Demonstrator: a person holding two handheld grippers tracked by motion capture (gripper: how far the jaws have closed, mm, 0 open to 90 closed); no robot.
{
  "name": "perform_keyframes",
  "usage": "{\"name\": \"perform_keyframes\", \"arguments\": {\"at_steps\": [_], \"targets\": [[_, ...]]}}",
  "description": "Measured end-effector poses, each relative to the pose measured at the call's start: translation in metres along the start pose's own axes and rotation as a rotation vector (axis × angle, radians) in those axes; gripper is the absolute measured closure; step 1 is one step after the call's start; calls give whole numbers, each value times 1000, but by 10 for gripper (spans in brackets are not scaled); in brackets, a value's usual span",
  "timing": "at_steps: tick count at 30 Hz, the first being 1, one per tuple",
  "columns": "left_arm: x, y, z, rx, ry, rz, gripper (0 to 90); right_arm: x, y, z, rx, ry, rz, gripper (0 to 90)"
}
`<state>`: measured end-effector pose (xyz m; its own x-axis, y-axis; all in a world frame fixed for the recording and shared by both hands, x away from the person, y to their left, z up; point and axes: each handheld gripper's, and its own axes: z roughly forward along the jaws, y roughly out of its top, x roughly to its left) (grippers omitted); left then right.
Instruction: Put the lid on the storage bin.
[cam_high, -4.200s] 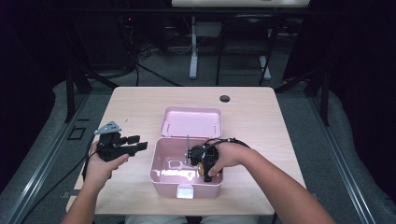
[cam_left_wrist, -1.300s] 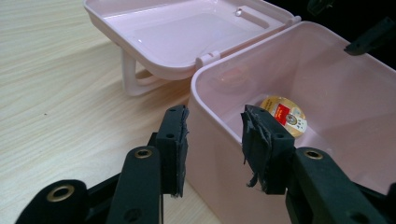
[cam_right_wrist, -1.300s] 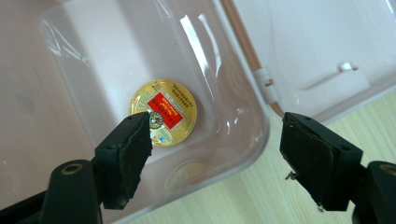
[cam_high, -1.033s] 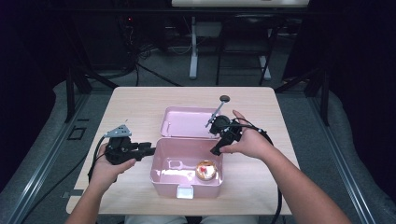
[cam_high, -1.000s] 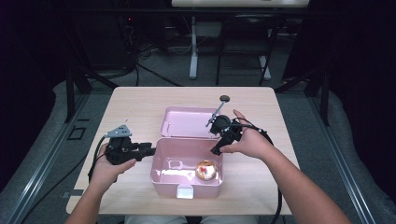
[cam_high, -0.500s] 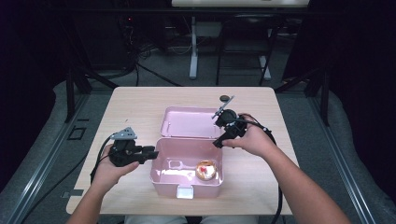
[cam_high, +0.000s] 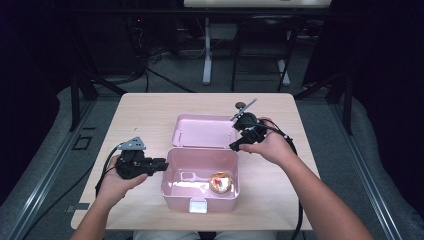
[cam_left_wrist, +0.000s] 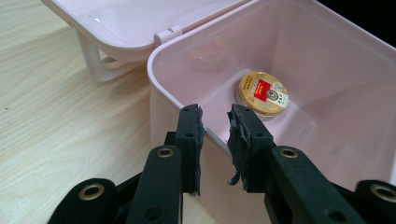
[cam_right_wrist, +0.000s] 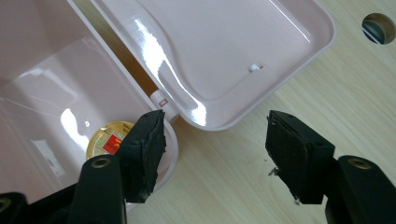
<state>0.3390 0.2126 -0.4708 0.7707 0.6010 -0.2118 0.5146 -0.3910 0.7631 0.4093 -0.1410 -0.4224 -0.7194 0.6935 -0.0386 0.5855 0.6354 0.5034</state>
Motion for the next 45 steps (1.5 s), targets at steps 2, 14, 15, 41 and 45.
{"name": "perform_keyframes", "arguments": {"at_steps": [2, 14, 15, 41, 45], "targets": [[-1, 0, 0, 1, -1, 3, 741, -2, 1, 1, -5, -2, 12, 378], [-10, -2, 0, 1, -34, 5, 748, -29, 11, 17, -52, -29, 176, 473], [-10, -2, 0, 0, -34, 5, 747, -32, 12, 18, -50, -37, 184, 478], [-13, -5, -1, -10, -29, 6, 738, -62, 26, 61, -19, -90, 408, 571], [-13, -5, -1, -10, -32, 8, 738, -64, 27, 65, -11, -91, 442, 617]]}}
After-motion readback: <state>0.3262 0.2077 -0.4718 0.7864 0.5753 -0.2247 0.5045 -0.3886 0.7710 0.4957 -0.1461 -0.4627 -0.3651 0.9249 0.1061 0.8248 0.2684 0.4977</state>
